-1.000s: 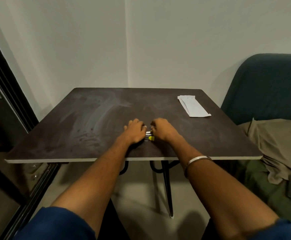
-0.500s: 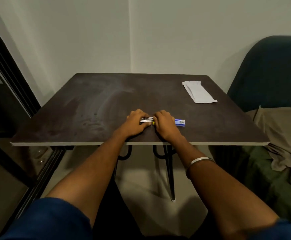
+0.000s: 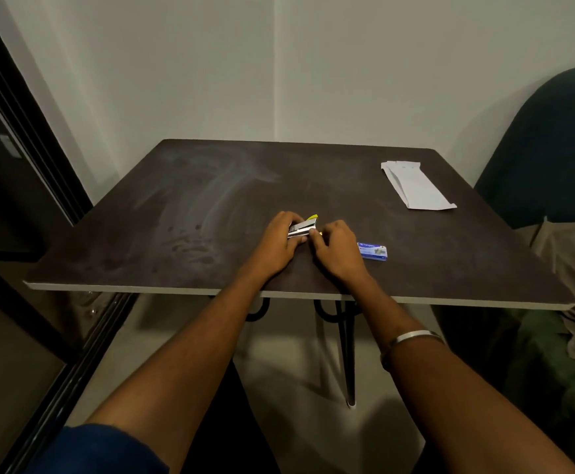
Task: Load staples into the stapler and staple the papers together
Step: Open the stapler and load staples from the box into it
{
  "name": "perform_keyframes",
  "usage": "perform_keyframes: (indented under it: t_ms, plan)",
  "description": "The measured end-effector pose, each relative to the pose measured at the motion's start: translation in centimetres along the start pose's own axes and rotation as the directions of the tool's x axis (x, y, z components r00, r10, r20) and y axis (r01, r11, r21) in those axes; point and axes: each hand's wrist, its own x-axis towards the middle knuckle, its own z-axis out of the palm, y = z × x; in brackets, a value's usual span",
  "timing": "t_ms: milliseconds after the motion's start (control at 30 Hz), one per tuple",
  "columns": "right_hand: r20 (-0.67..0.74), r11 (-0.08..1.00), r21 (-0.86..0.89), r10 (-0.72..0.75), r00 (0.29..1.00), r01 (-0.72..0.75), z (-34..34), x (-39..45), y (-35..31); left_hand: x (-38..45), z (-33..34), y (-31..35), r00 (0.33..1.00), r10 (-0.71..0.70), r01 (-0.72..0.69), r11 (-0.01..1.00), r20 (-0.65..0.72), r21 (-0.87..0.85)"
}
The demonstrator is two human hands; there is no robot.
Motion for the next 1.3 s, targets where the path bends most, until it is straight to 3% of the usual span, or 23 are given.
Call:
perform_keyframes:
  t_ms: [267,533,733,967,1133,1300]
  plan:
    - [0.036,0.991,0.132,-0.029,0.999,0.024,-0.7,-0.1,0.5,-0.3,-0.6,-0.2,1.000,-0.028,0.027,0.982,-0.001,-0.189]
    - [0.065,0.992,0.126,-0.037,0.997,0.029,-0.9,-0.1,0.3,-0.2,-1.0,-0.6,0.993,-0.113,0.102,0.943,-0.015,-0.318]
    - [0.076,0.996,0.065,-0.068,0.995,0.063,-0.8,-0.2,0.1,0.1,-1.4,-1.2,0.968,-0.246,0.187,0.838,-0.049,-0.513]
    - [0.075,0.992,0.012,-0.129,0.989,0.129,-0.6,-0.3,0.5,-0.7,-1.8,-1.6,0.965,-0.259,0.173,0.746,-0.041,-0.644]
    - [-0.051,0.957,0.154,-0.242,0.969,0.247,-0.5,-0.4,0.1,-1.1,-1.8,-1.6,0.971,-0.238,0.167,0.713,-0.011,-0.681]
    - [-0.154,0.883,0.385,-0.224,0.962,0.268,0.5,-0.3,-1.6,-1.0,-1.9,-1.3,0.979,-0.204,0.165,0.699,0.027,-0.696]
